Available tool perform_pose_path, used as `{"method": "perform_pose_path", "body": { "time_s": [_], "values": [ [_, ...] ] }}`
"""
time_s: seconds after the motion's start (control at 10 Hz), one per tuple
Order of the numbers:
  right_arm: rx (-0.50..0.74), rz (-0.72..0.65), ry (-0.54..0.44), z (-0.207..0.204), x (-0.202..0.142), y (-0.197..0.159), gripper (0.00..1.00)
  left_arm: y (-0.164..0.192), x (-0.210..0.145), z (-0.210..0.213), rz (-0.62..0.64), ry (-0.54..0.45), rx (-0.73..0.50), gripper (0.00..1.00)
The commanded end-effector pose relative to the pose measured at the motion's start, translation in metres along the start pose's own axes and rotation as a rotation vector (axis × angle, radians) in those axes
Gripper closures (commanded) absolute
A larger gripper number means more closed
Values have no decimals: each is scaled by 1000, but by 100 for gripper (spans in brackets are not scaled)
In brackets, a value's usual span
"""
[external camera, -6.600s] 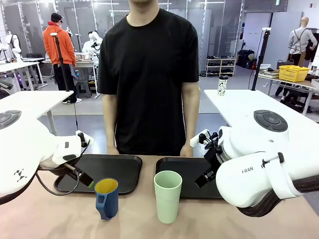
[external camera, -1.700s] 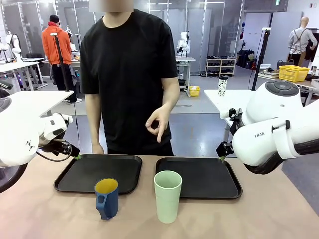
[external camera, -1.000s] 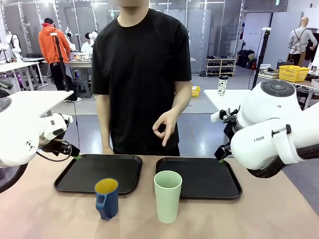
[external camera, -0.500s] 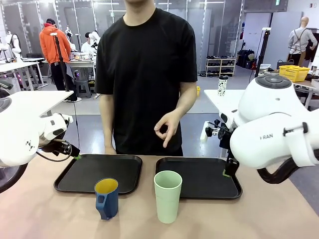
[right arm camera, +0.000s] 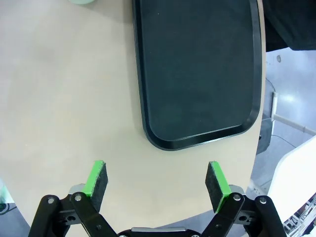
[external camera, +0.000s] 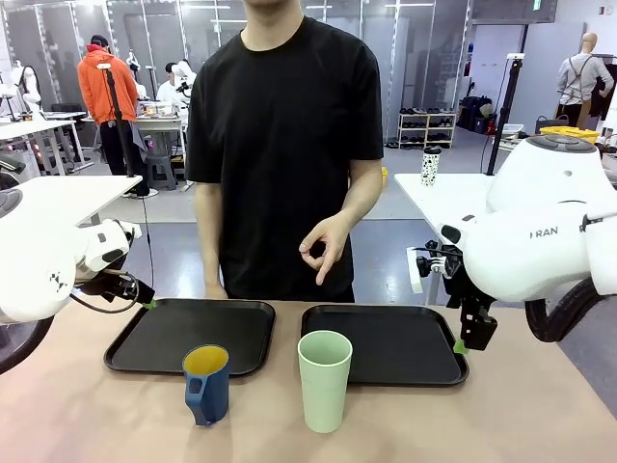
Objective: Sort and store the cups by type.
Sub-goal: Pick up the Reusable plastic cup.
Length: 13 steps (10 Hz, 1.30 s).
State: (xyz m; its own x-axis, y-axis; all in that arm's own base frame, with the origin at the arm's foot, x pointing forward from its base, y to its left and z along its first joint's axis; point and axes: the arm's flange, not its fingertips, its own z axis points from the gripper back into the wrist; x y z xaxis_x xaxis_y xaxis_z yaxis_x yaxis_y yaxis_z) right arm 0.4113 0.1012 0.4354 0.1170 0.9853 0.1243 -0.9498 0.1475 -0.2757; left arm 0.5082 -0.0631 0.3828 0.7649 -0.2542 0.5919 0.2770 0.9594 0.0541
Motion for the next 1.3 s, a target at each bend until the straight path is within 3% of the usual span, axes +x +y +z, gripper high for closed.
{"method": "perform_pose_path", "body": {
  "time_s": [0.0,0.4,1.2],
  "values": [
    [-31,5,-2,0,4,0,0,0,1,1,-11,-2,2,0],
    [20,24,-29,-8,5,2,0,0,1,1,-11,-2,2,0],
    [139,156,-653,-81,-21,22,0,0,1,1,-11,-2,2,0]
  ]
}}
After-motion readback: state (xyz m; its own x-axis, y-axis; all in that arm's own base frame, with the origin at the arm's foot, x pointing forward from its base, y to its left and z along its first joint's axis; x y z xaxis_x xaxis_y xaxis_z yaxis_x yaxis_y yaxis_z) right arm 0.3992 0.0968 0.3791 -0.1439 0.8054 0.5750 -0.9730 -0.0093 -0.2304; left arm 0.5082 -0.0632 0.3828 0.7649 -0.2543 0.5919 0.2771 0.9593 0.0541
